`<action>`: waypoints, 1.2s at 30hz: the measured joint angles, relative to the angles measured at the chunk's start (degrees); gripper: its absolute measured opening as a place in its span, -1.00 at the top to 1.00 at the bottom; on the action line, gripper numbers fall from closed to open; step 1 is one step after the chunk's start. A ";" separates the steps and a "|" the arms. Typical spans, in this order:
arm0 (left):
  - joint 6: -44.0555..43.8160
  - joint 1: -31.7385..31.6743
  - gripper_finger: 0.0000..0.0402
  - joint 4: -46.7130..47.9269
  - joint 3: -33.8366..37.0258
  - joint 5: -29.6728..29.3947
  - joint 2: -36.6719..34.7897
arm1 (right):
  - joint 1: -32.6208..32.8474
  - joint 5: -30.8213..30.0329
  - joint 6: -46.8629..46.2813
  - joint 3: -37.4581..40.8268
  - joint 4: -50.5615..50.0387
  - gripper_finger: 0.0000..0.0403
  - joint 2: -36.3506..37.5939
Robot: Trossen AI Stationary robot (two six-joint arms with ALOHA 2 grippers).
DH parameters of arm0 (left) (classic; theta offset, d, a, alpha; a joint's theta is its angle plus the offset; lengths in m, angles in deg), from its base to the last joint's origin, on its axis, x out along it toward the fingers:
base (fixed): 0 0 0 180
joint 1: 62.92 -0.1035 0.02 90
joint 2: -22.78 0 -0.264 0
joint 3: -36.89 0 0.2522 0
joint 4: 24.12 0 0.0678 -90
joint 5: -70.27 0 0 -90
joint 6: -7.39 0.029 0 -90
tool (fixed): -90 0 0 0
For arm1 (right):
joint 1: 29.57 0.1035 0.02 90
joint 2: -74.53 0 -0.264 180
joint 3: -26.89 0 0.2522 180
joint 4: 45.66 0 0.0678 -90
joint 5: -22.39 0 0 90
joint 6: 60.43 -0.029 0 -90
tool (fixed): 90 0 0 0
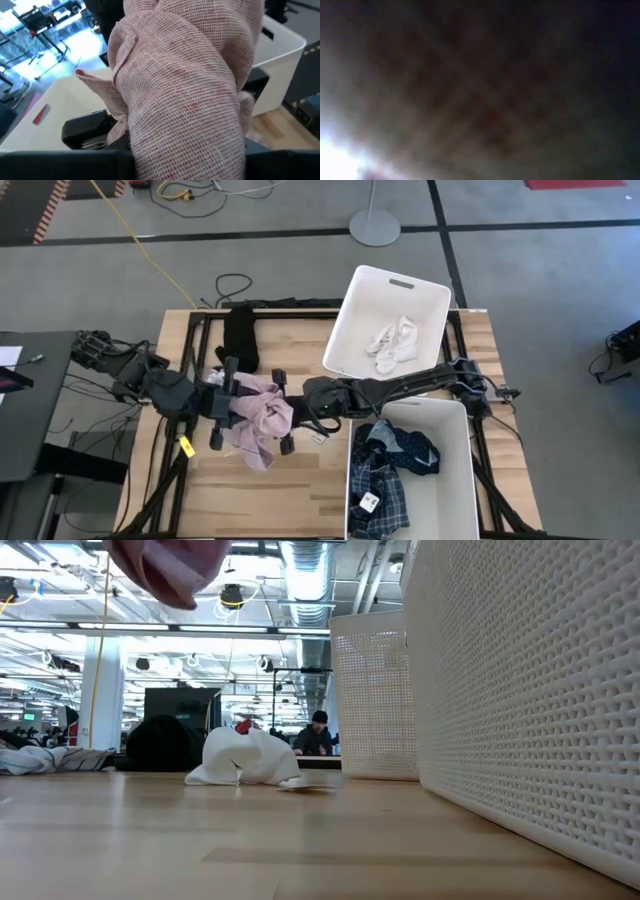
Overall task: Sort clothes
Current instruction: Put the light red polo shirt into the bottom white laundry bin
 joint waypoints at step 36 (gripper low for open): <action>1.09 3.54 -0.80 -7.48 -0.09 -1.32 -2.80 | 18.28 -29.40 -4.52 -0.17 -43.88 0.97 23.59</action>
